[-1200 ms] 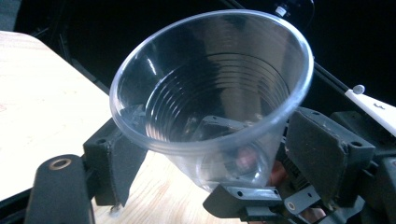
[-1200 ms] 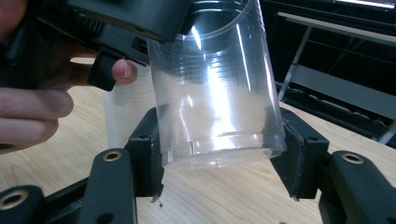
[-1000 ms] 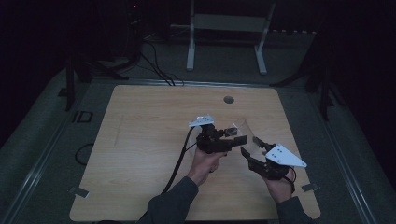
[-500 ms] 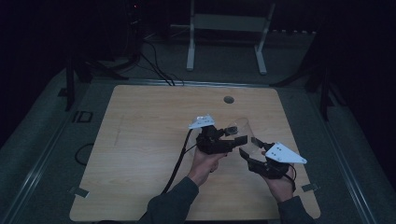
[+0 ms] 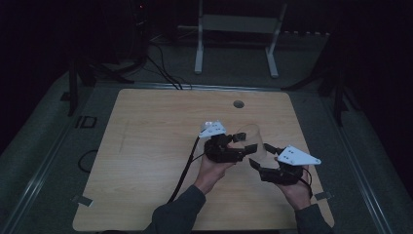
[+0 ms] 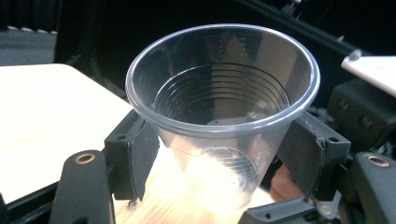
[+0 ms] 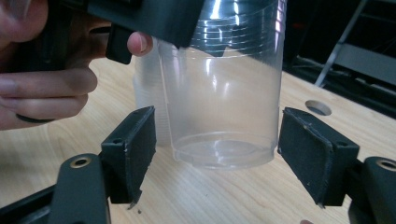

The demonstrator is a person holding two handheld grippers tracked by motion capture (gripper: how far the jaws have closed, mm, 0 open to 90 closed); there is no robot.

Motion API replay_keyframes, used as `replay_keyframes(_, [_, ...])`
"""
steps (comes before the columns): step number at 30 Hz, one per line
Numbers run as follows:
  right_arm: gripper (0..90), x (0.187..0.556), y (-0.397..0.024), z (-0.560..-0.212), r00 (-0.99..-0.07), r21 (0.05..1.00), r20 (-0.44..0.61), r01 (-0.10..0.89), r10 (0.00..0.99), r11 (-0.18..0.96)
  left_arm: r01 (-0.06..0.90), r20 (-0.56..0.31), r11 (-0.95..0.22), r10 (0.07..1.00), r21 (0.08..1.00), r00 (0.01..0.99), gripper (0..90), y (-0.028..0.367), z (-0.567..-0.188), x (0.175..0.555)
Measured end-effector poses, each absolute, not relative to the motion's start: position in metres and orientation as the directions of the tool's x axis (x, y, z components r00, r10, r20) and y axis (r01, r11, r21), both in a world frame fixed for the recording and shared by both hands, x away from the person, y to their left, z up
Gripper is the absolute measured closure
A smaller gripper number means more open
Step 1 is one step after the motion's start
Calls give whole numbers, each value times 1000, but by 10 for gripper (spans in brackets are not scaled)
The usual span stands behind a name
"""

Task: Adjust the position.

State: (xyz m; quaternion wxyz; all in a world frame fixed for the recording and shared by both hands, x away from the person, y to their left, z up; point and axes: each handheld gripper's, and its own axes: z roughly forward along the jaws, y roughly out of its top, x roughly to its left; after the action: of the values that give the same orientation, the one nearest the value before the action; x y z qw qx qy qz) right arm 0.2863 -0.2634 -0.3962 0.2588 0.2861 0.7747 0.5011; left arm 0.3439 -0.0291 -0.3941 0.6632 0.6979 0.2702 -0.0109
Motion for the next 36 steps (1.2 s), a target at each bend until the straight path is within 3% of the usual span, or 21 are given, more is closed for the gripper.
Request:
replay_keyframes(6, [270, 290, -261, -397, -724, 905, -105, 214, 681, 367, 332, -268, -80, 429, 940, 862, 311, -34, -395, 338])
replay_keyframes(16, [300, 296, -251, -407, -738, 879, -102, 247, 667, 408, 284, -167, -192, 468, 940, 868, 310, -39, -394, 331])
replay_keyframes(26, [390, 298, -248, -410, -723, 886, -102, 246, 683, 392, 288, -171, -193, 465, 938, 869, 306, -40, -394, 331])
replay_keyframes(36, [410, 296, -248, -410, -723, 900, -85, 240, 685, 364, 315, -230, -121, 453, 941, 861, 214, -42, -394, 332])
